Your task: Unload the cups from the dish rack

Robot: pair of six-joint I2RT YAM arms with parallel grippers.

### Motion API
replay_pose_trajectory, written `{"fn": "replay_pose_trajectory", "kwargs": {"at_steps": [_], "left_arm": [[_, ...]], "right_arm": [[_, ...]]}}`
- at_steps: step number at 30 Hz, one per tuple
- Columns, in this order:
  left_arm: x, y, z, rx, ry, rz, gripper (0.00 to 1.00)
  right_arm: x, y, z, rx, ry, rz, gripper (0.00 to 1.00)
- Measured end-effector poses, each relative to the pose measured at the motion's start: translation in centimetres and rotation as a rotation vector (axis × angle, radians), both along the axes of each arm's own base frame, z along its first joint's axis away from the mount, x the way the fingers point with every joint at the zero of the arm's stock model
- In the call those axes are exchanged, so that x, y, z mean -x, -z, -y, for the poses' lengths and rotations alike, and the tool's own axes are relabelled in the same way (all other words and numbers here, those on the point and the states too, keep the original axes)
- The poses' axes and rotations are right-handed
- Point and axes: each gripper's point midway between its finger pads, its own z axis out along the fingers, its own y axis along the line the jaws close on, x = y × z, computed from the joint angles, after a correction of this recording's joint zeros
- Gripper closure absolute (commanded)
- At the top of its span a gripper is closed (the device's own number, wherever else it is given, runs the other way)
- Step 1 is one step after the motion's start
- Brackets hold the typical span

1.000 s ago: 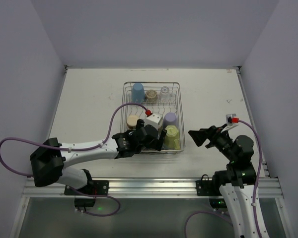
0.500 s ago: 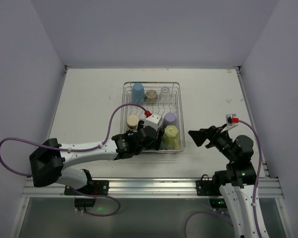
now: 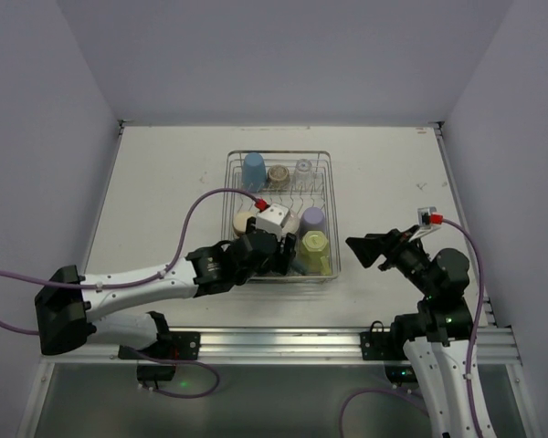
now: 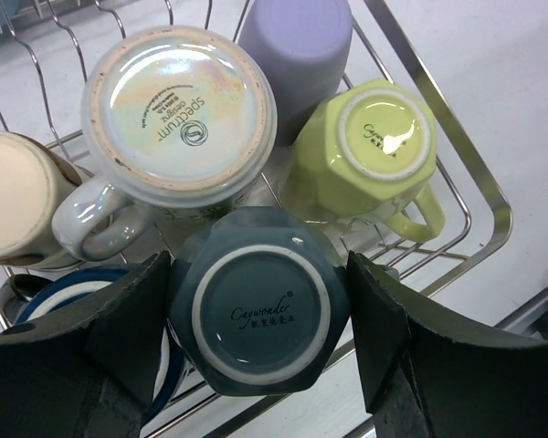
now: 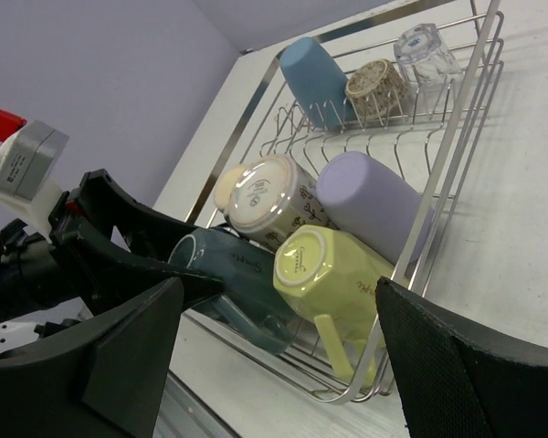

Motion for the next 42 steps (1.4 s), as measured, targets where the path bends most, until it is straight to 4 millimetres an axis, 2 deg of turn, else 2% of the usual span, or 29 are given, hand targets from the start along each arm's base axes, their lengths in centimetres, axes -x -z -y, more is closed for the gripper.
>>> {"fn": "replay_pose_trajectory", "kwargs": {"at_steps": [15, 22, 28, 35, 38, 42], "left_arm": [[0.5, -5.5, -1.7, 0.101, -0.003, 0.072, 1.00], [-0.1, -8.7, -1.8, 0.125, -0.011, 0.136, 1.00], [-0.6, -10.5, -2.2, 0.134, -0.026, 0.184, 1.00], [-0.7, -11.5, -1.6, 0.163, -0.006, 0.206, 1.00], [-0.5, -13.0, -0.8, 0.219, 0.032, 0.235, 1.00], [0.3, -15.9, 0.0, 0.319, 0.092, 0.281, 1.00]], "right_arm": [[-0.4, -2.1, -1.7, -0.152, -0.066, -0.009, 0.12], [-0.1, -3.3, -3.4, -0.220, -0.140, -0.017, 0.15], [-0.4, -3.3, -4.5, -0.263, -0.168, -0.055, 0.16], [0.2, -3.3, -6.1, -0.267, -0.237, -0.068, 0.15], [0.4, -3.3, -6.6, -0.270, -0.251, -0.076, 0.15], [-0.3, -3.6, -6.1, -0.303, -0.196, -0.082, 0.16]]}}
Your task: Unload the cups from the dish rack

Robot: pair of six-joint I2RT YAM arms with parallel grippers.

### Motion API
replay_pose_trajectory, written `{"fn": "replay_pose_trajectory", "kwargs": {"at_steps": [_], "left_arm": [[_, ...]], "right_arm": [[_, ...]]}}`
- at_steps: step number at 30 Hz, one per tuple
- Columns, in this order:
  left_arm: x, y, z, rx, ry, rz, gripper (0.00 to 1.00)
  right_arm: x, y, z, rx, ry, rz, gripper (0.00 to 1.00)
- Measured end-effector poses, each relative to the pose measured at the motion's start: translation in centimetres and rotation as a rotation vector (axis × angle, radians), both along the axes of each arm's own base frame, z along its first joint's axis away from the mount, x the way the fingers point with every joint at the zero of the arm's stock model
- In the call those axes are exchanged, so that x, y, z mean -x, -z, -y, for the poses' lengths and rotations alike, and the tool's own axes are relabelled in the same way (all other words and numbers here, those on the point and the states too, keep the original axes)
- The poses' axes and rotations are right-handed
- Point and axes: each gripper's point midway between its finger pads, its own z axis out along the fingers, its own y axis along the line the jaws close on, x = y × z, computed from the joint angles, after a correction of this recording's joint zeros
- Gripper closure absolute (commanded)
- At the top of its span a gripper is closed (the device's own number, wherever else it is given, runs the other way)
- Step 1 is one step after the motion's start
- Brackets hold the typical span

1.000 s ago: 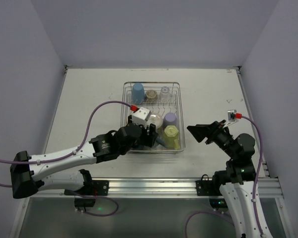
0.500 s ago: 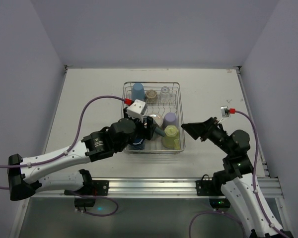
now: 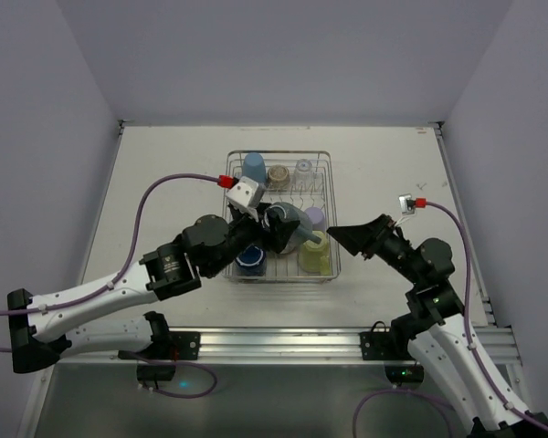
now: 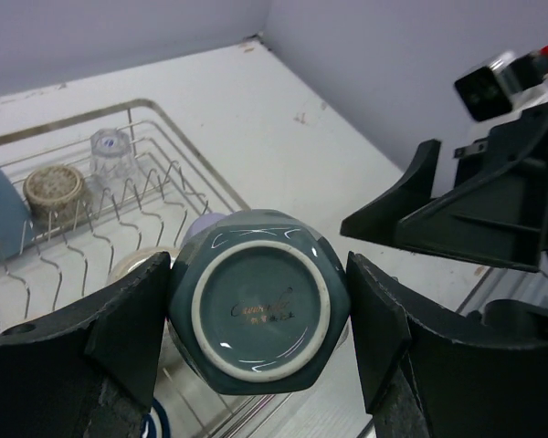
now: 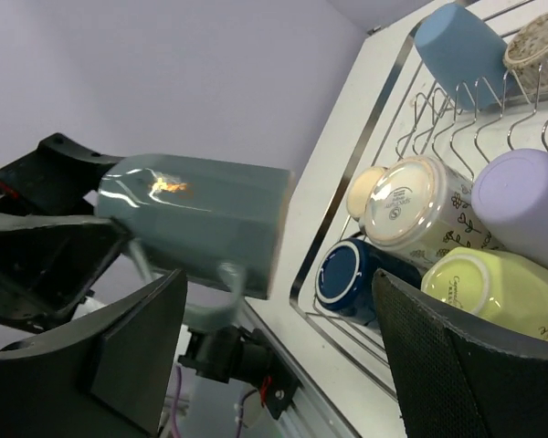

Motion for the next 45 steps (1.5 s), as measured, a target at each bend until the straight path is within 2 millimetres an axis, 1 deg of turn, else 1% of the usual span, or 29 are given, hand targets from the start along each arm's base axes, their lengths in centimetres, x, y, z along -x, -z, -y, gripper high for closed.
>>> {"fn": "replay_pose_trajectory", "kwargs": {"at_steps": [4, 7, 10, 12, 18, 23, 27, 28, 32, 37, 39, 40, 41, 42, 43, 44, 45], "left_arm": [[0.9, -3.2, 0.3, 0.103, 0.065, 0.069, 1.00], [1.6, -4.6, 0.7, 0.150, 0.115, 0.110, 1.00], [2.2, -5.0, 1.4, 0.166, 0.164, 0.135, 1.00], [2.5, -4.9, 1.7, 0.168, 0.191, 0.145, 1.00], [3.4, -4.9, 2.4, 0.183, 0.256, 0.164, 1.00], [4.1, -5.0, 2.9, 0.192, 0.308, 0.198, 1.00], [4.5, -5.4, 3.2, 0.202, 0.340, 0.227, 1.00], [4.7, -5.4, 3.4, 0.204, 0.350, 0.233, 1.00], [4.9, -5.2, 3.8, 0.204, 0.374, 0.241, 1.00], [5.1, -5.7, 3.8, 0.236, 0.381, 0.264, 1.00], [5.2, -6.0, 3.8, 0.249, 0.386, 0.273, 1.00], [5.3, -6.1, 3.7, 0.254, 0.388, 0.276, 0.98], [5.3, -6.1, 3.7, 0.263, 0.391, 0.276, 0.93], [5.5, -6.3, 3.7, 0.271, 0.395, 0.279, 0.88], [5.6, -6.4, 3.6, 0.281, 0.401, 0.276, 0.76], [5.9, -6.5, 3.5, 0.291, 0.410, 0.272, 0.69], [6.2, -6.6, 3.5, 0.299, 0.423, 0.268, 0.56]], "right_arm": [[-0.5, -0.2, 0.6, -0.063, 0.057, -0.030, 0.15], [-0.8, -0.6, 0.4, -0.104, 0.058, -0.055, 0.14], [-1.0, -1.3, 0.0, -0.154, 0.035, -0.073, 0.13], [-0.8, -2.1, -0.3, -0.183, 0.013, -0.069, 0.13], [0.4, -4.3, -1.0, -0.259, -0.062, -0.034, 0.16], [1.4, -5.0, -2.1, -0.290, -0.147, -0.047, 0.18], [2.1, -5.6, -2.9, -0.320, -0.208, -0.057, 0.25], [2.2, -5.8, -3.0, -0.328, -0.216, -0.055, 0.30], [3.0, -7.1, -3.3, -0.364, -0.267, -0.022, 0.42], [3.3, -8.5, -3.6, -0.418, -0.314, 0.009, 0.46], [3.5, -9.1, -3.8, -0.443, -0.345, 0.024, 0.53], [3.7, -9.4, -3.9, -0.456, -0.361, 0.030, 0.57], [3.8, -9.7, -3.9, -0.469, -0.374, 0.036, 0.60], [4.0, -10.0, -3.9, -0.481, -0.385, 0.044, 0.68], [4.1, -10.4, -3.9, -0.495, -0.396, 0.051, 0.73], [4.5, -10.8, -3.9, -0.508, -0.412, 0.066, 0.79], [5.0, -11.2, -3.8, -0.518, -0.426, 0.081, 0.91]]}}
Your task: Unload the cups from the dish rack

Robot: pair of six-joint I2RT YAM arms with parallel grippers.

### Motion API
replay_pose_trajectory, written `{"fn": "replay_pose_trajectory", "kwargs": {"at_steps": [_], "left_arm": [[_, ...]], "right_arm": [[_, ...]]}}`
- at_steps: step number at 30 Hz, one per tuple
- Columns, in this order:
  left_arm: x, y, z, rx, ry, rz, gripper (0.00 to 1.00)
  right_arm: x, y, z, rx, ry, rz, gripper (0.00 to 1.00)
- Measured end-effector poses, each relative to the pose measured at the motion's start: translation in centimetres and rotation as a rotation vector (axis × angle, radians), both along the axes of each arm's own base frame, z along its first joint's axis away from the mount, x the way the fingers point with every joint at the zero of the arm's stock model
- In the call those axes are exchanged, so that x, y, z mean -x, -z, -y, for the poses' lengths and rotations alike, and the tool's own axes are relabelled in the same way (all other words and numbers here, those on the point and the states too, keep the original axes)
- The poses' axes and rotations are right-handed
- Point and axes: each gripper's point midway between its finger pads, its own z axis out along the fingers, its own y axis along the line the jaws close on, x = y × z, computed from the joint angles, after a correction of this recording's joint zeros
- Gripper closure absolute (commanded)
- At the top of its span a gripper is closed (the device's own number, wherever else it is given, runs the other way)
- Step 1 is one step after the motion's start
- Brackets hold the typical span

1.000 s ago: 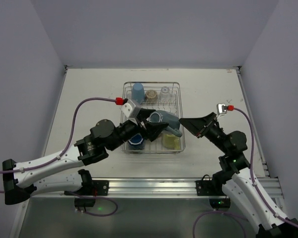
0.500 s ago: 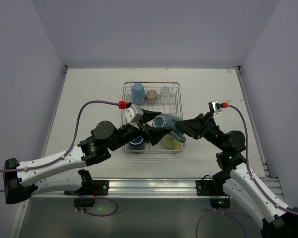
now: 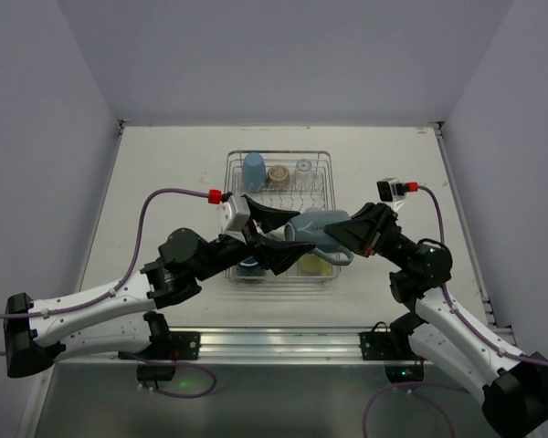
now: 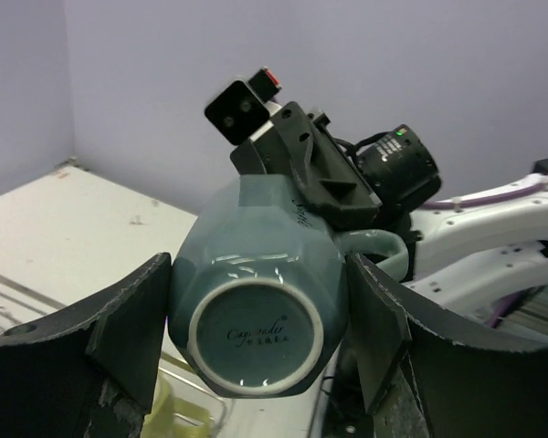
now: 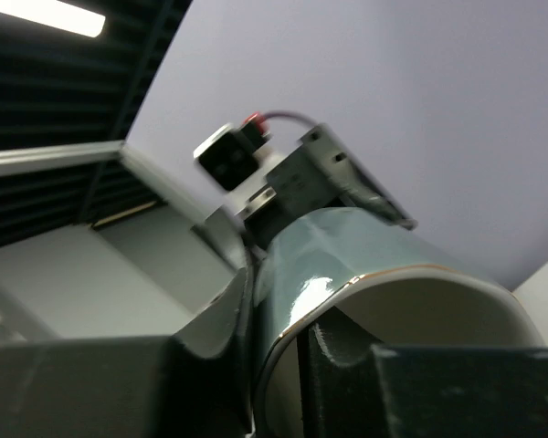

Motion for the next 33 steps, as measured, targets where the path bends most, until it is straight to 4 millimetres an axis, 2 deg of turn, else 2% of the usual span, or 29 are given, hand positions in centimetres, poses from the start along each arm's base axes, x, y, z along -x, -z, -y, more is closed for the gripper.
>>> {"fn": "replay_pose_trajectory", "kwargs": {"at_steps": [2, 3, 5, 6, 9, 15, 19, 22, 25, 27, 31, 33], "left_arm": [[0.9, -0.1, 0.0, 0.011, 0.041, -0.011, 0.44], [1.1, -0.3, -0.1, 0.013, 0.049, -0.006, 0.31], [1.5, -0.1, -0.1, 0.009, 0.055, -0.005, 0.18], [1.4, 0.1, -0.2, 0.005, 0.053, -0.008, 0.09], [0.3, 0.3, -1.1, 0.000, -0.023, -0.022, 0.00], [-0.4, -1.4, -3.5, 0.049, -0.105, -0.028, 0.00], [-0.7, -1.5, -4.8, 0.052, -0.151, -0.041, 0.00], [-1.5, -1.0, -6.0, 0.024, -0.216, -0.073, 0.00], [-2.3, -0.1, -7.4, -0.035, -0.291, -0.114, 0.00], [-2.6, 0.7, -8.6, -0.079, -0.341, -0.141, 0.00], [-2.8, 3.3, -12.1, -0.178, -0.447, -0.190, 0.00], [-2.8, 4.5, -13.8, -0.209, -0.495, -0.211, 0.00]], "right_arm": [[1.4, -0.8, 0.2, -0.018, -0.034, 0.042, 1.00], [1.8, -1.1, 0.3, -0.026, -0.041, 0.046, 1.00], [2.2, -1.1, 0.3, -0.017, -0.041, 0.051, 1.00], [2.2, -0.9, 0.3, -0.006, -0.037, 0.046, 1.00], [1.7, -0.2, 0.1, 0.042, -0.002, 0.044, 1.00], [0.3, 0.1, -0.4, 0.121, 0.054, 0.036, 1.00], [-0.5, 0.5, -0.7, 0.157, 0.083, 0.034, 1.00], [-1.8, 0.8, -1.0, 0.217, 0.129, 0.028, 1.00], [-4.4, 0.7, -0.6, 0.338, 0.265, 0.029, 1.00], [-6.6, 0.0, 0.5, 0.434, 0.405, 0.042, 1.00], [-11.0, -1.3, 4.1, 0.648, 0.693, 0.060, 1.00], [-13.3, -1.0, 5.8, 0.758, 0.791, 0.044, 1.00]]}}
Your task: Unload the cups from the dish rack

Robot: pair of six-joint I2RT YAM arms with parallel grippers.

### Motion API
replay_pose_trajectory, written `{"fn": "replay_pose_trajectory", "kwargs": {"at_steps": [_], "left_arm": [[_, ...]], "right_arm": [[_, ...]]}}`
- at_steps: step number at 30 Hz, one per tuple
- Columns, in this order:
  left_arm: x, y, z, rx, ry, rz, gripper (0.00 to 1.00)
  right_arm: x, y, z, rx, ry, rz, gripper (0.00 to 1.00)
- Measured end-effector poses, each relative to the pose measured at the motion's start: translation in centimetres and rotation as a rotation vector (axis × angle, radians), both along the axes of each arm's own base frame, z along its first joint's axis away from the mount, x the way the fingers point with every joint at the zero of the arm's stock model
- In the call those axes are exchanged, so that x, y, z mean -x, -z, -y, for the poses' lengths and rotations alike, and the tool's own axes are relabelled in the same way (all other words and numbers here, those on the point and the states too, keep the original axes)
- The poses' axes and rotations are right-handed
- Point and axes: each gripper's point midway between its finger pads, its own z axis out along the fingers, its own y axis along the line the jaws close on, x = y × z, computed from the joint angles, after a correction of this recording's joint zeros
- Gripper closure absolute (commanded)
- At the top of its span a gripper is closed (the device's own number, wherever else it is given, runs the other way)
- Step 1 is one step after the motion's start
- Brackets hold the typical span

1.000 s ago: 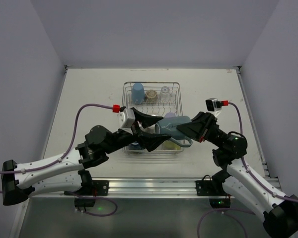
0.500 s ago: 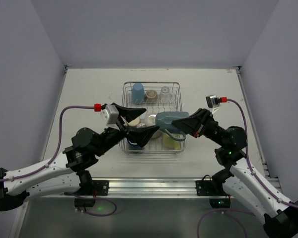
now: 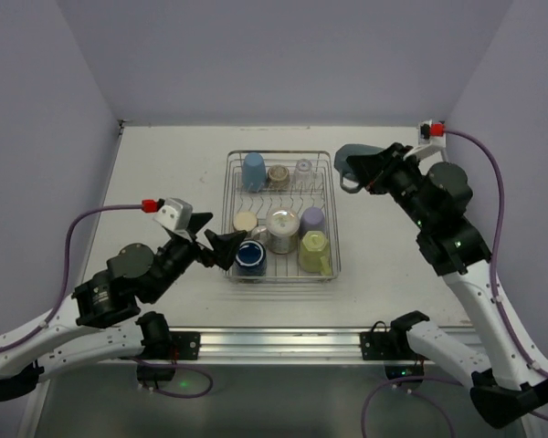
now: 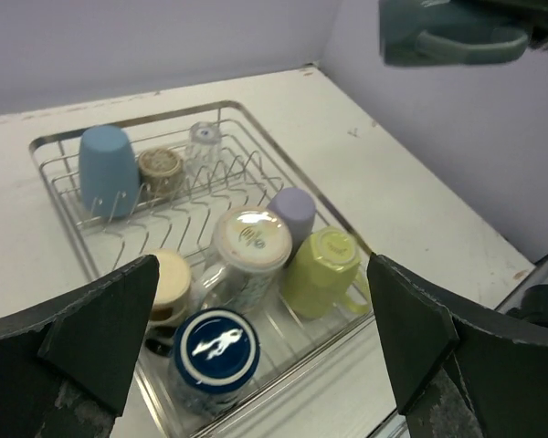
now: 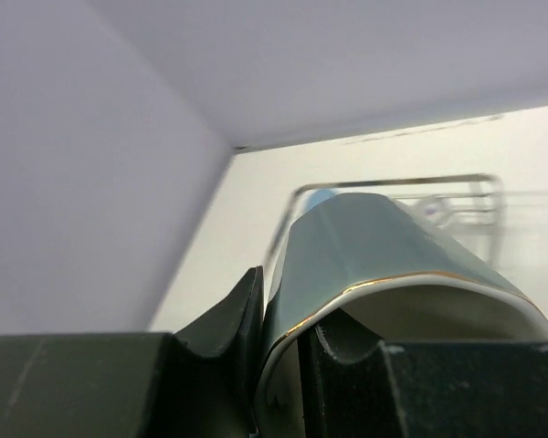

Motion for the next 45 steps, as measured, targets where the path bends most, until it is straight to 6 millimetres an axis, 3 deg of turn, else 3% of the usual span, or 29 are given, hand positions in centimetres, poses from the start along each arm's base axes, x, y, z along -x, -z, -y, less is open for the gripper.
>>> {"fn": "replay_pose_trajectory", "kwargs": {"at_steps": [2, 5, 8, 12, 16, 22, 26, 34, 37, 39, 45], "left_arm": [[0.0, 1.3, -1.4, -0.035, -0.036, -0.028, 0.00], [0.1, 3.1, -2.5, -0.099, -0.067, -0.067, 0.00], [0.2, 4.9, -3.1, -0.170, -0.078, -0.103, 0.00], [0.4, 6.6, -3.2, -0.228, -0.073, -0.127, 0.00], [0.7, 7.6, -2.6, -0.259, -0.038, -0.144, 0.00], [1.0, 10.5, -1.5, -0.325, 0.007, -0.178, 0.00], [1.0, 11.2, -1.1, -0.348, 0.021, -0.192, 0.00], [0.8, 11.7, -1.1, -0.354, 0.021, -0.204, 0.00], [0.6, 12.1, -0.9, -0.368, 0.022, -0.215, 0.00], [0.6, 12.4, -0.8, -0.378, 0.023, -0.222, 0.00], [0.7, 13.0, 0.2, -0.406, 0.052, -0.248, 0.00]], "right_arm": [[-2.8, 1.0, 1.7, 0.105, 0.095, -0.042, 1.00], [-7.4, 4.3, 3.9, 0.250, 0.201, -0.154, 1.00], [-11.5, 10.6, 5.9, 0.407, 0.266, -0.336, 1.00], [-14.7, 19.0, 8.0, 0.578, 0.286, -0.572, 1.00], [-16.9, 24.2, 9.0, 0.683, 0.275, -0.698, 1.00], [-19.3, 27.3, 9.4, 0.741, 0.256, -0.756, 1.00], [-20.6, 28.7, 9.6, 0.736, 0.240, -0.769, 1.00], [-20.9, 31.9, 10.9, 0.731, 0.226, -0.838, 1.00], [-20.9, 31.9, 11.1, 0.730, 0.229, -0.839, 0.86], [-20.9, 31.9, 11.2, 0.730, 0.231, -0.841, 0.67], [-21.3, 31.0, 11.2, 0.725, 0.241, -0.821, 0.35]]}}
